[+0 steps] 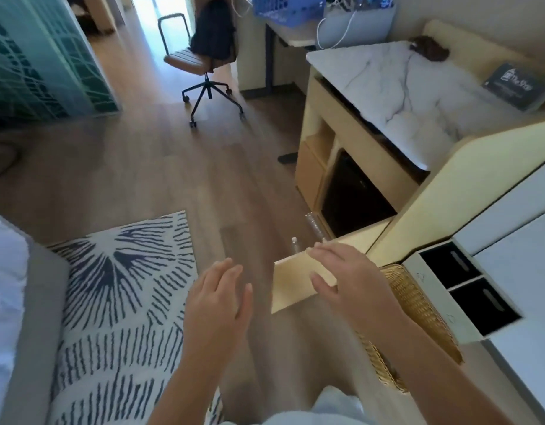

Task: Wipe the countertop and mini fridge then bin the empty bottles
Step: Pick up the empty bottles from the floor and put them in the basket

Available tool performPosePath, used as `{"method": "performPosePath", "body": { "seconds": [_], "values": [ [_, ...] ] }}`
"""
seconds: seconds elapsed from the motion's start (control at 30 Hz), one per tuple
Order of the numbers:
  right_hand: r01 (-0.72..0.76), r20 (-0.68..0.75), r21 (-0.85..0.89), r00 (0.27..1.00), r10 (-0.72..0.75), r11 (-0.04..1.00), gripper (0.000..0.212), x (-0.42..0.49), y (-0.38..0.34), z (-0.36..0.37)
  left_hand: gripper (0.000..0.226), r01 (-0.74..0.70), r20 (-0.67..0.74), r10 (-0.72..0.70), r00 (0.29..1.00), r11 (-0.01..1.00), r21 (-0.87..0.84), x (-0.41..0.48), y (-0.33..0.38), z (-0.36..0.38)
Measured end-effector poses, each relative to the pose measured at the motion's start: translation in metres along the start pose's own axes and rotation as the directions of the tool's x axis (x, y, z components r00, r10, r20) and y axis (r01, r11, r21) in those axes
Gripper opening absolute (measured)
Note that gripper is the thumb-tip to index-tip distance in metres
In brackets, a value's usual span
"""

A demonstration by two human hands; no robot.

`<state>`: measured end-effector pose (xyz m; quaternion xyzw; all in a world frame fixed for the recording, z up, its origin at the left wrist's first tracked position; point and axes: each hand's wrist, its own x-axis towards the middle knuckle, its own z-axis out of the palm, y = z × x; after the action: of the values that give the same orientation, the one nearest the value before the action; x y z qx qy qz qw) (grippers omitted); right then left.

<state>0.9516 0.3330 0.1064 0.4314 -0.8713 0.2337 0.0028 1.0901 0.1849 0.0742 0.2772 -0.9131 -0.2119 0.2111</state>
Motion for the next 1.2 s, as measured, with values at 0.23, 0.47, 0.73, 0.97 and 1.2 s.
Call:
{"method": "performPosePath", "body": {
  "seconds": [0.23, 0.47, 0.73, 0.97, 1.2],
  "values": [
    [0.115, 0.047, 0.047, 0.992, -0.118, 0.992, 0.035, 0.065, -0.097, 0.06, 0.032, 0.115, 0.011, -0.115, 0.993, 0.993, 0.013, 0.011, -0.095, -0.035],
    [0.063, 0.083, -0.016, 0.995, -0.061, 0.998, 0.032, 0.138, -0.083, 0.103, 0.027, 0.066, -0.025, -0.066, 0.998, 0.998, 0.003, 0.084, -0.144, -0.018],
    [-0.058, 0.078, 0.052, 0.995, 0.054, 0.997, 0.033, 0.285, -0.028, 0.128, 0.029, 0.024, 0.058, -0.03, 0.998, 0.995, 0.095, 0.235, -0.176, 0.01],
    [-0.173, 0.008, 0.022, 0.985, 0.173, 0.985, 0.034, 0.386, 0.031, 0.121, 0.027, -0.109, 0.114, 0.096, 0.989, 0.988, 0.11, 0.365, -0.185, 0.036],
    [-0.453, 0.008, -0.048, 0.891, 0.453, 0.89, 0.036, 0.425, 0.07, 0.136, 0.028, -0.229, 0.313, 0.218, 0.925, 0.973, -0.001, 0.464, -0.2, 0.077]
  ]
}}
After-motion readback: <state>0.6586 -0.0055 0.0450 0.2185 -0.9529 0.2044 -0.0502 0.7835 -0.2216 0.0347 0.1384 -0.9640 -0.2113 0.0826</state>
